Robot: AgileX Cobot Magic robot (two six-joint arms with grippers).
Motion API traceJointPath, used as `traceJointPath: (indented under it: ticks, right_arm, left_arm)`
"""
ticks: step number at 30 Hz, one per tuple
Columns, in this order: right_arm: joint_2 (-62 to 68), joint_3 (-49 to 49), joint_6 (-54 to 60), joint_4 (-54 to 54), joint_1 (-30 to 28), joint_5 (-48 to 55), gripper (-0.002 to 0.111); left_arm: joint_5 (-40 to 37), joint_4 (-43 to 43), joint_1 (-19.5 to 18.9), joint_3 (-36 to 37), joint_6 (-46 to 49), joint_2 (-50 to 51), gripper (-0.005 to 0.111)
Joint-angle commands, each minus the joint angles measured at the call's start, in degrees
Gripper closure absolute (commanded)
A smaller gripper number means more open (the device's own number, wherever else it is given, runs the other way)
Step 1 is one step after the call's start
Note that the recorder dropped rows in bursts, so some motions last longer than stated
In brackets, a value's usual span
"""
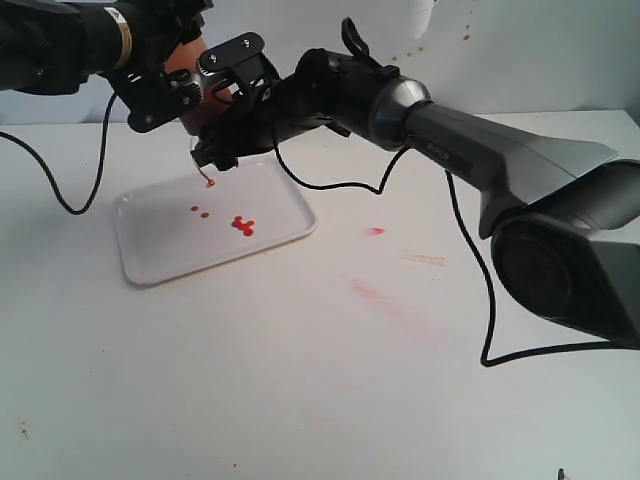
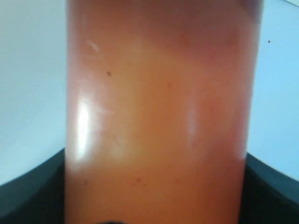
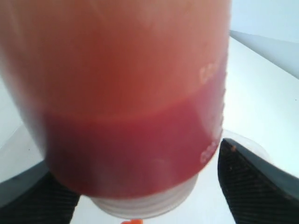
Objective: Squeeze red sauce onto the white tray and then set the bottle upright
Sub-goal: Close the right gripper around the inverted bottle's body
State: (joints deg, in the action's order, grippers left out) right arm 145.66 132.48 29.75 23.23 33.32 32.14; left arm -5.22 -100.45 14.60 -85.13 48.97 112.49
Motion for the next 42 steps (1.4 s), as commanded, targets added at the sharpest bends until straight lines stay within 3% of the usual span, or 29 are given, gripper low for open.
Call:
traceJointPath:
  ticks: [1, 12, 19, 31, 33, 36, 42]
  right_arm:
    - [-1.94, -0.09, 0.18, -0.59, -0.30, 2.44, 0.038]
    - [-4.12, -0.09, -0.29, -2.43, -1.51, 7.18, 0.038]
    - [-4.81, -0.09, 1.54, -0.91, -1.31, 3.25, 0.038]
    - [-4.18, -0.09, 2.48, 4.63, -1.31, 4.38, 0.038]
    - [-4.18, -0.09, 7.15, 6.31, -1.31, 4.38, 0.038]
    - [-3.50, -0.09, 22.83, 14.62, -1.18, 3.97, 0.032]
    - [-1.51, -0.09, 25.28, 18.44, -1.18, -2.66, 0.025]
  left_arm:
    - [-0.12, 0.50, -0.04, -0.53, -0.94, -1.22, 0.107]
    - [-0.31, 0.50, -1.31, 0.26, -0.94, -1.11, 0.107]
    - [2.13, 0.50, -3.82, 2.16, -0.94, -1.11, 0.107]
    - [2.17, 0.50, -4.08, 2.16, -0.94, -1.11, 0.107]
    - [2.17, 0.50, -4.08, 2.16, -0.94, -1.11, 0.107]
    - [2.17, 0.50, -4.08, 2.16, -0.94, -1.11, 0.107]
    - [2.42, 0.50, -4.08, 2.16, -0.94, -1.11, 0.107]
